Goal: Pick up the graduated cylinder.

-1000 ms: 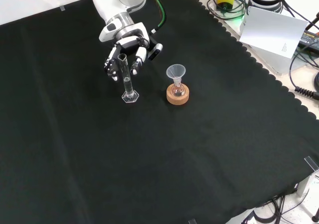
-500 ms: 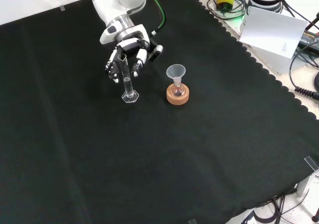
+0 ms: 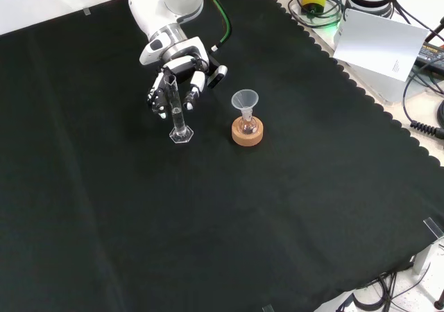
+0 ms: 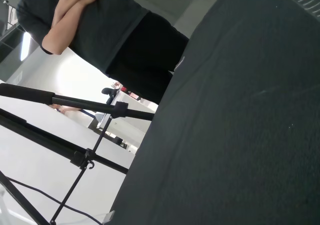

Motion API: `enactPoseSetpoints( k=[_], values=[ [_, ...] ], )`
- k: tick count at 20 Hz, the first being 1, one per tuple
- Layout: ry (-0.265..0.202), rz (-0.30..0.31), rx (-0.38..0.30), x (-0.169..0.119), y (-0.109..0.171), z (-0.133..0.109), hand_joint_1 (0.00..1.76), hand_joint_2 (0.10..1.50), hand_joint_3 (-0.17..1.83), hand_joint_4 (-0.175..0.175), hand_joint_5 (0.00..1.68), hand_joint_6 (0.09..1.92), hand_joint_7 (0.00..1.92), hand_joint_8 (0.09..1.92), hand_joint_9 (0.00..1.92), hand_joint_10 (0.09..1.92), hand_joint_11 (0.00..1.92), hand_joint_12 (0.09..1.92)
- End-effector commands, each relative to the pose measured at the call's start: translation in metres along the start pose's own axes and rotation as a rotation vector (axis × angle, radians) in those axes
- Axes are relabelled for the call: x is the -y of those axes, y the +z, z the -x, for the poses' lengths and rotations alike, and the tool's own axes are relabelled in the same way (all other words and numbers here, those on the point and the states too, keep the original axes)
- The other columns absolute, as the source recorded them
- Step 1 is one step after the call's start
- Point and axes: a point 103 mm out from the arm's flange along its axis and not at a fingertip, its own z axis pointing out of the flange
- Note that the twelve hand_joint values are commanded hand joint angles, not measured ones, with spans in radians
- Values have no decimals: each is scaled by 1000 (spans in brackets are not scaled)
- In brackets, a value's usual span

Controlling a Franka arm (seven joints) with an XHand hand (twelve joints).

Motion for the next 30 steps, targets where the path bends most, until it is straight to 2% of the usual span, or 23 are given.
enactPoseSetpoints(
  k=[1, 19, 24, 30],
  values=[
    [3, 3, -3, 1, -1, 1, 1090, 1019, -175, 12, 607, 609, 649, 580, 870, 426, 535, 1223],
    [18, -1, 8, 1, 4, 5, 1083, 1029, -175, 7, 646, 625, 696, 592, 934, 425, 584, 1208],
    [28, 6, 31, 1, 4, 6, 1159, 1114, -175, 20, 852, 606, 923, 561, 1143, 308, 792, 1080],
    [40, 3, 72, -1, 1, 3, 1175, 1180, -175, 28, 884, 594, 1003, 525, 1227, 215, 887, 1015]
  ],
)
